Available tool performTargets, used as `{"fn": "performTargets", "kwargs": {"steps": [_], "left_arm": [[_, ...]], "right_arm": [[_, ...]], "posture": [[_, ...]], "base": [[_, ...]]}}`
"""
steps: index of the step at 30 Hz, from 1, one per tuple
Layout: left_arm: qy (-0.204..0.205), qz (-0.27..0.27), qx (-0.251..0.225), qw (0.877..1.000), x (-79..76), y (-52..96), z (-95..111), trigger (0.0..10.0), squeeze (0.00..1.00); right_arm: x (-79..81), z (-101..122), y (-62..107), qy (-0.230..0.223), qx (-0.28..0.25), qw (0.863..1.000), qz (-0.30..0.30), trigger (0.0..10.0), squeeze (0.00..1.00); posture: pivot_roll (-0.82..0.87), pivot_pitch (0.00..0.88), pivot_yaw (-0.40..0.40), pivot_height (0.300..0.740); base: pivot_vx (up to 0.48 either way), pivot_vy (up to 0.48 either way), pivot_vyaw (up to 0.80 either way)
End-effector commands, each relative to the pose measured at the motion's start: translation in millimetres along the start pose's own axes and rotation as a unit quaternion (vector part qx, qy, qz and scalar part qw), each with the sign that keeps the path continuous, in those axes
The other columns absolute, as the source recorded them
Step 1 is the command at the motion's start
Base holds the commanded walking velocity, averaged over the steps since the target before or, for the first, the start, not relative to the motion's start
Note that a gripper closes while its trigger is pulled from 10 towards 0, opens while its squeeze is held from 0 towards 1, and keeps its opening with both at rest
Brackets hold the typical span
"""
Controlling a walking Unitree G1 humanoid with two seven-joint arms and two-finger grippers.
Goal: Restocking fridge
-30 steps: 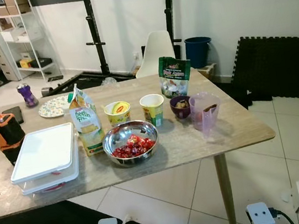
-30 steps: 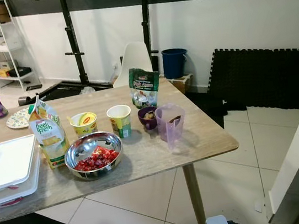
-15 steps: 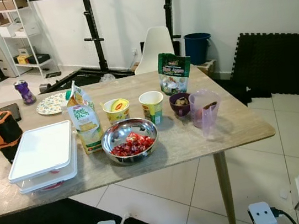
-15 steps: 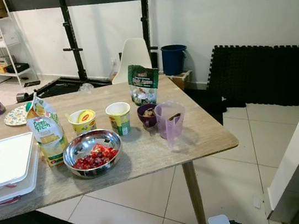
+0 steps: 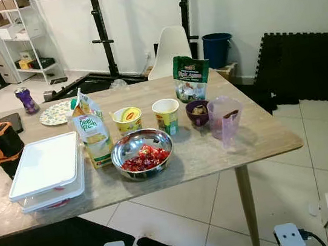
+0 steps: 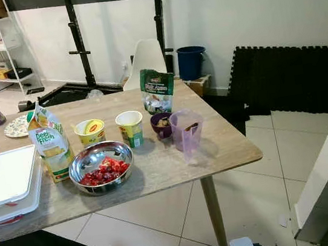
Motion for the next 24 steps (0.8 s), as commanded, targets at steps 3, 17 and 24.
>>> {"fn": "performTargets", "kwargs": {"steps": [3,17,24], "left_arm": [[-0.008,0.005,0.006,1.0,4.3,1.4,-4.4,10.0,0.1],[-0.003,-0.004,-0.001,1.0,2.4,1.6,-2.6,10.0,0.09],[-0.008,-0.009,0.002,1.0,1.6,1.8,-3.7,10.0,0.07]], "right_arm": [[-1.2,-5.3,1.7,-0.001,0.008,1.0,-0.004,10.0,0.0],[-2.7,-9.7,3.4,0.001,0.014,1.0,-0.006,10.0,0.0],[-3.1,-10.6,3.9,0.001,0.014,1.0,-0.006,10.0,0.0]], "posture": [[0.01,0.112,0.017,0.74],[0.01,0.098,0.019,0.74],[0.01,0.09,0.019,0.74]], "base": [[0.0,0.0,0.0],[0.0,0.0,0.0],[-0.312,0.0,0.0]]}}
Point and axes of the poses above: a point about 5 cm out from each wrist's last joint towards the gripper, its own y axis pointing back from the gripper into the wrist, its own z axis along the axis of the wrist's last joint, x = y × z, the point moved 3 cm from there along -y, pointing out of the wrist towards the gripper, and after that the axes turned 11 degrees about y, right-handed, at the moved point
